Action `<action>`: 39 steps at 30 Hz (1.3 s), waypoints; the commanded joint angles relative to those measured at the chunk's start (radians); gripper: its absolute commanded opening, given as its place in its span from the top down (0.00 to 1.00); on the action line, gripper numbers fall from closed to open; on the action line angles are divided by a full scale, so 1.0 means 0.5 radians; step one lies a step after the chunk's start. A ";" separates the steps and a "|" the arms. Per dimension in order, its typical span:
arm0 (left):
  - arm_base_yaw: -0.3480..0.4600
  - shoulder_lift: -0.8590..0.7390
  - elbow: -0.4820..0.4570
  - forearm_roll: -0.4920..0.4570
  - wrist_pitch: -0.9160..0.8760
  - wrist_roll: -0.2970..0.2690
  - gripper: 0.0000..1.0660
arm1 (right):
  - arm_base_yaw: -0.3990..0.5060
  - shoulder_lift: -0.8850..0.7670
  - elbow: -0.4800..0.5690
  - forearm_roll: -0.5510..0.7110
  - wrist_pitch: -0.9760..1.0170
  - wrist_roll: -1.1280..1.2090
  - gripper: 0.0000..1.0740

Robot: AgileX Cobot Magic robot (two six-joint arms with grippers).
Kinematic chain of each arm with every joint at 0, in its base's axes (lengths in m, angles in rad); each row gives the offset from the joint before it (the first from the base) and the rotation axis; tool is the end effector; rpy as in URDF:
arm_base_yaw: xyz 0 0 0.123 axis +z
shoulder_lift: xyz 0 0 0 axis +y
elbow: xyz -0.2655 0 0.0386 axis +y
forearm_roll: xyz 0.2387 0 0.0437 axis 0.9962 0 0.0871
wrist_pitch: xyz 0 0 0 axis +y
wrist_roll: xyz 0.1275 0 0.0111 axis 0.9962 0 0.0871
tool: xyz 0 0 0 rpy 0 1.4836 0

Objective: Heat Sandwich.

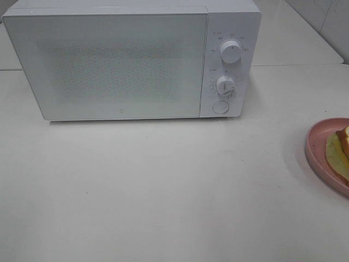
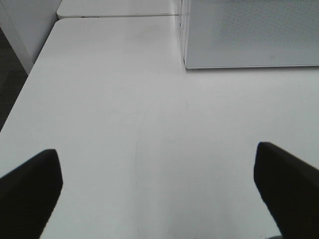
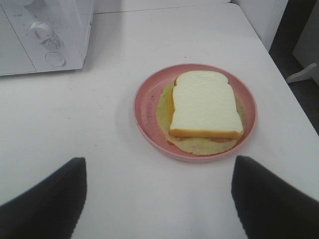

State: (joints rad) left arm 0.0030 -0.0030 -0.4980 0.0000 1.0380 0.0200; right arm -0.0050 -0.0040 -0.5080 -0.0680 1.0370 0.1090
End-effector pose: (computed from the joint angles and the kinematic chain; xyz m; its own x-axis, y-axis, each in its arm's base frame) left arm 0.0380 0.0001 0.2581 -0.4348 0.0187 -0.9004 0.0057 0.9998 0.0180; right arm 0.0367 -0.0077 0.2615 -0.4175 0.0763 -0.9054 0.0893 0.9951 0.0426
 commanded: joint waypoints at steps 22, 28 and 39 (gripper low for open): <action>-0.062 -0.056 0.006 -0.026 -0.018 -0.002 0.05 | -0.016 -0.054 0.002 0.000 0.000 -0.016 0.29; -0.062 -0.056 0.006 -0.026 -0.018 -0.002 0.05 | -0.016 -0.054 0.002 0.000 0.000 -0.016 0.29; -0.062 -0.056 0.006 -0.026 -0.018 -0.002 0.05 | -0.016 -0.054 0.002 0.000 0.000 -0.016 0.29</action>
State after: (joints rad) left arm -0.0200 -0.0040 -0.4980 -0.0100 1.0380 0.0200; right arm -0.0050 -0.0040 -0.5080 -0.0680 1.0370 0.1090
